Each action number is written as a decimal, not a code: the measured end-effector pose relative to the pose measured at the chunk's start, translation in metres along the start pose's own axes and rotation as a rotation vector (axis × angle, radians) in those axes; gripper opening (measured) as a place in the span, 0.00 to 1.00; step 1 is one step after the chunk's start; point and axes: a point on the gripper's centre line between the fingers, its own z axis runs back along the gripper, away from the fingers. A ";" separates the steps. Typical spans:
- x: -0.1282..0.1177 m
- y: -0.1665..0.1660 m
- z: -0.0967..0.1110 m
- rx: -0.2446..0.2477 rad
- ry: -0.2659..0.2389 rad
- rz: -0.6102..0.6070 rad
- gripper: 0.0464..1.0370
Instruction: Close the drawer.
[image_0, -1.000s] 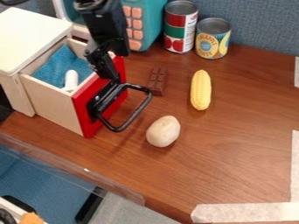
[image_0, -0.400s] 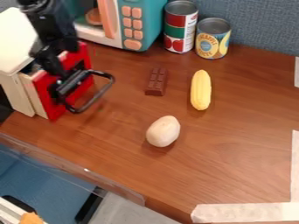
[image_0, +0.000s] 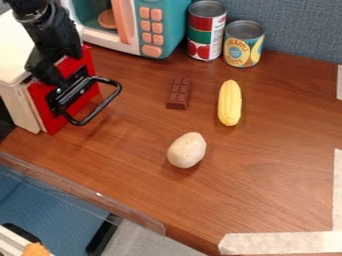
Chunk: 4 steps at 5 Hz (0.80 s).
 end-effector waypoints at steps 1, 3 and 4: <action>-0.007 0.004 -0.003 0.016 0.032 -0.006 0.96; -0.020 -0.001 -0.027 0.004 0.225 -0.112 0.96; -0.024 0.003 -0.030 -0.010 0.359 -0.152 0.96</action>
